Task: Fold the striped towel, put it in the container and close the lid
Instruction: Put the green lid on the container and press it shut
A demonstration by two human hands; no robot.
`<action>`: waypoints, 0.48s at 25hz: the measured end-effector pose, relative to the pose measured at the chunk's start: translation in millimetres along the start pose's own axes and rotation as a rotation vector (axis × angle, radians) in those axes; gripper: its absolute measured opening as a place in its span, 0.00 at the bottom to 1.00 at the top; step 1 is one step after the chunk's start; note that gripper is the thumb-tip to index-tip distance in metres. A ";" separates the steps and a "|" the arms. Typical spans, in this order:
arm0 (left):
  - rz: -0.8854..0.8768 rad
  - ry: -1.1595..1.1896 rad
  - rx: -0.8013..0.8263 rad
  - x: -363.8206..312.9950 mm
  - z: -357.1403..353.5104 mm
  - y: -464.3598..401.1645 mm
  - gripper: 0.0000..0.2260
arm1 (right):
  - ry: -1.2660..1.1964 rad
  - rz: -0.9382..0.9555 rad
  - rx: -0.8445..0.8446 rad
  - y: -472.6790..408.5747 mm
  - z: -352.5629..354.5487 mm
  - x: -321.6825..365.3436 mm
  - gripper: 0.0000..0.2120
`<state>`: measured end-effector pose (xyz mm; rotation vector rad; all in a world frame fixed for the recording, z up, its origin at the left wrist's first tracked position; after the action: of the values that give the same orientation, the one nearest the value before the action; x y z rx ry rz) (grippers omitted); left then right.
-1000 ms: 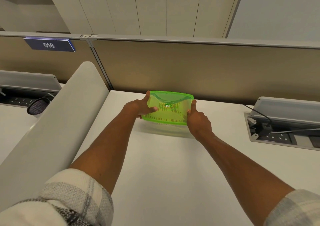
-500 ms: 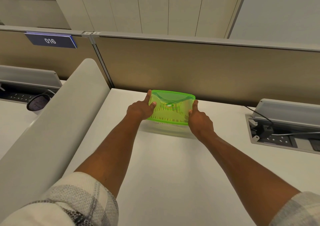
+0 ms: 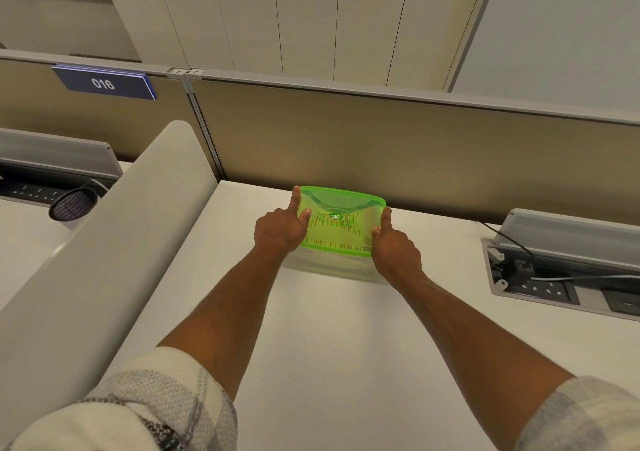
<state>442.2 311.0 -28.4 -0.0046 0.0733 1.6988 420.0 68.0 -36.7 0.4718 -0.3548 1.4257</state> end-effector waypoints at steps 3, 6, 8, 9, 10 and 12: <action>-0.036 -0.051 -0.108 -8.5 15.6 5.7 0.28 | 0.060 0.046 -0.126 1.1 18.5 11.2 0.29; -0.198 0.053 -0.183 -40.0 24.2 9.2 0.27 | 0.014 0.184 -0.185 -4.5 24.0 35.6 0.31; -0.275 0.064 -0.128 -61.1 17.4 11.4 0.26 | -0.001 0.257 -0.102 -9.2 12.2 52.7 0.30; -0.293 0.057 -0.097 -67.5 11.7 12.2 0.26 | 0.020 0.281 -0.065 -10.3 5.0 59.3 0.30; -0.301 0.044 -0.071 -71.0 5.6 12.7 0.26 | 0.050 0.298 -0.034 -10.0 -2.7 63.5 0.29; -0.302 0.006 -0.054 -71.5 -4.2 13.3 0.26 | 0.116 0.311 0.005 -6.0 -17.5 64.3 0.29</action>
<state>438.2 238.3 -28.6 -0.0583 0.0297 1.3981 432.9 131.4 -19.9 0.3455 -0.3413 1.7483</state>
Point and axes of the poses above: each hand's wrist, its own y-axis away from the middle knuckle, its own z-axis out of the back of the hand, x = y × z, the point moved 9 cm from there along -y, towards the middle knuckle, and after that the axes turned 8 degrees about -y, right-handed, at the moved point
